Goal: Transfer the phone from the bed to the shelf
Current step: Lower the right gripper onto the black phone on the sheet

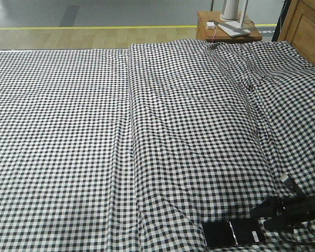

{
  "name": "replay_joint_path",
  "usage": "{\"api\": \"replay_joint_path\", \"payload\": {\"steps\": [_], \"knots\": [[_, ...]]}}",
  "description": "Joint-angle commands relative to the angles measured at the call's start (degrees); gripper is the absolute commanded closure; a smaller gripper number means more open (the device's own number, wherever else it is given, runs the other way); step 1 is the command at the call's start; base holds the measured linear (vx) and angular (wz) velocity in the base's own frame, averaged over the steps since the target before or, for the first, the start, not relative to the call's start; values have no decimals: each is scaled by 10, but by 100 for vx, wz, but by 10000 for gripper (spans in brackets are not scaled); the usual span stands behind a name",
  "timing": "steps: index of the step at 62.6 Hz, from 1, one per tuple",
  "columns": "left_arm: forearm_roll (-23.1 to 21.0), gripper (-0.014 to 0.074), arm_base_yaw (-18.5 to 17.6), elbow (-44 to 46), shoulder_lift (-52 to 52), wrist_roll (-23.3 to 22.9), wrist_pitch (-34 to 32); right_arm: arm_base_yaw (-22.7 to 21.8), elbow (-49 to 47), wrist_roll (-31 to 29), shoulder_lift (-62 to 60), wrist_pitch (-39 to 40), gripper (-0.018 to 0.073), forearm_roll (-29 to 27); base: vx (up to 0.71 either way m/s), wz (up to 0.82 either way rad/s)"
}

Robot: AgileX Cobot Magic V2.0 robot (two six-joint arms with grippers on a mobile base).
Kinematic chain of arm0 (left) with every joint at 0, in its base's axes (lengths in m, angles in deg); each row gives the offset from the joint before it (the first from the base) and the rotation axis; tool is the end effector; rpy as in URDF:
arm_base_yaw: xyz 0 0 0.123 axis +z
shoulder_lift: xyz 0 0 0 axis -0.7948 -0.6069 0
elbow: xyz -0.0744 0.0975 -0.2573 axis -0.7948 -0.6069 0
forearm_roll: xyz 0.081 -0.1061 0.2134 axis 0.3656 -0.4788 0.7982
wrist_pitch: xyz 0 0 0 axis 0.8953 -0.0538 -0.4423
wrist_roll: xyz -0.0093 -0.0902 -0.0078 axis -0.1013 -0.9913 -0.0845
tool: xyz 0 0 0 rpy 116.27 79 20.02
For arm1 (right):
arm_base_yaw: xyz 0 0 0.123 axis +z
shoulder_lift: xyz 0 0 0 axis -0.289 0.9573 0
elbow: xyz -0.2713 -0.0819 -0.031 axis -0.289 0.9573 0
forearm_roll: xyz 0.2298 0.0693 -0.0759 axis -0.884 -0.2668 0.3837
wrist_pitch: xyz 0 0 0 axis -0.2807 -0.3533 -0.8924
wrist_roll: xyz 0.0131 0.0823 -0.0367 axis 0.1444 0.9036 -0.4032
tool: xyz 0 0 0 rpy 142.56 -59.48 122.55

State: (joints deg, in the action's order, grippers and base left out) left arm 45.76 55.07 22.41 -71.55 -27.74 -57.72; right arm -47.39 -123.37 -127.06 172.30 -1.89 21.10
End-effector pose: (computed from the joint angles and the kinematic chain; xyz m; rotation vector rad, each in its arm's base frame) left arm 0.0562 0.0020 0.1858 0.0714 1.6882 0.1201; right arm 0.3315 -0.1217 -0.0966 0.1647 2.8024 1.3328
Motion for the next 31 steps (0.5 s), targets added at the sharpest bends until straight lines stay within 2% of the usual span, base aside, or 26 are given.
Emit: {"api": "replay_joint_path", "payload": {"steps": [1,18,31], "knots": [[-5,595,-2,12,8,-3,-41,-3,-6,-12,-19,-49,-35,-13,0,0],[-5,595,-2,12,8,-3,-41,4,-6,-30,17,-80,-35,-61,0,0],[-5,595,-2,12,8,-3,-41,56,-9,-49,37,-88,-35,-75,0,0]]}}
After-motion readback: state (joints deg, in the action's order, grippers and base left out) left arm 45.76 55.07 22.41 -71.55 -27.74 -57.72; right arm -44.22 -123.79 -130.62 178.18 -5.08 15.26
